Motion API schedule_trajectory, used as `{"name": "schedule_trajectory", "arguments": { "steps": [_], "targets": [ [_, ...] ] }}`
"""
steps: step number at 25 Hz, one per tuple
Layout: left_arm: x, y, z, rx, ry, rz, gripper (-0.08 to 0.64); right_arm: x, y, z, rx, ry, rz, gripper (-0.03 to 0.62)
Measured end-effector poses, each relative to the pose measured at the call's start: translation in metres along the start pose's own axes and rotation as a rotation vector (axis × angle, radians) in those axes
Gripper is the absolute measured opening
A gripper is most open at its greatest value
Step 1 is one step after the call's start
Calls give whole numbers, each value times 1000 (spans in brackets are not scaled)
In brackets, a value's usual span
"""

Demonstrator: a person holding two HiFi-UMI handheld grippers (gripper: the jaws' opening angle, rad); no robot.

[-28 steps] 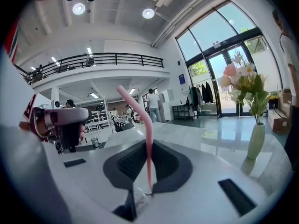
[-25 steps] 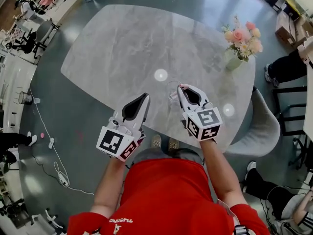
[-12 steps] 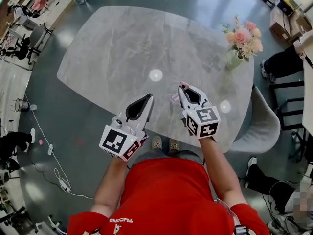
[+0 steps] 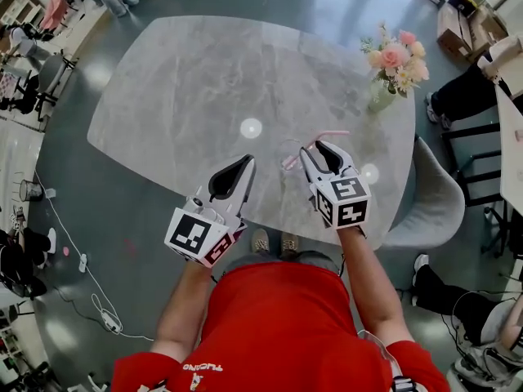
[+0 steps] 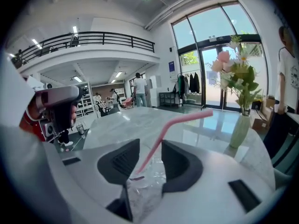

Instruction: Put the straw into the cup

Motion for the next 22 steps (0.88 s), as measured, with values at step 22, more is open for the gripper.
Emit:
{"name": "schedule_trajectory", "arguments": {
  "steps": [22],
  "targets": [
    [49,10,43,86,52,-153,6,-40,-130,88,392,14,40,21]
  ]
}}
Point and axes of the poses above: the fingertips, and each gripper's own axes: y forward along the fingers, x to its right, z out of its top, the point moved 2 cm from there along -y, backward along the fingers, and after that the axes turned 4 degrees about z, right-handed, at the moved point
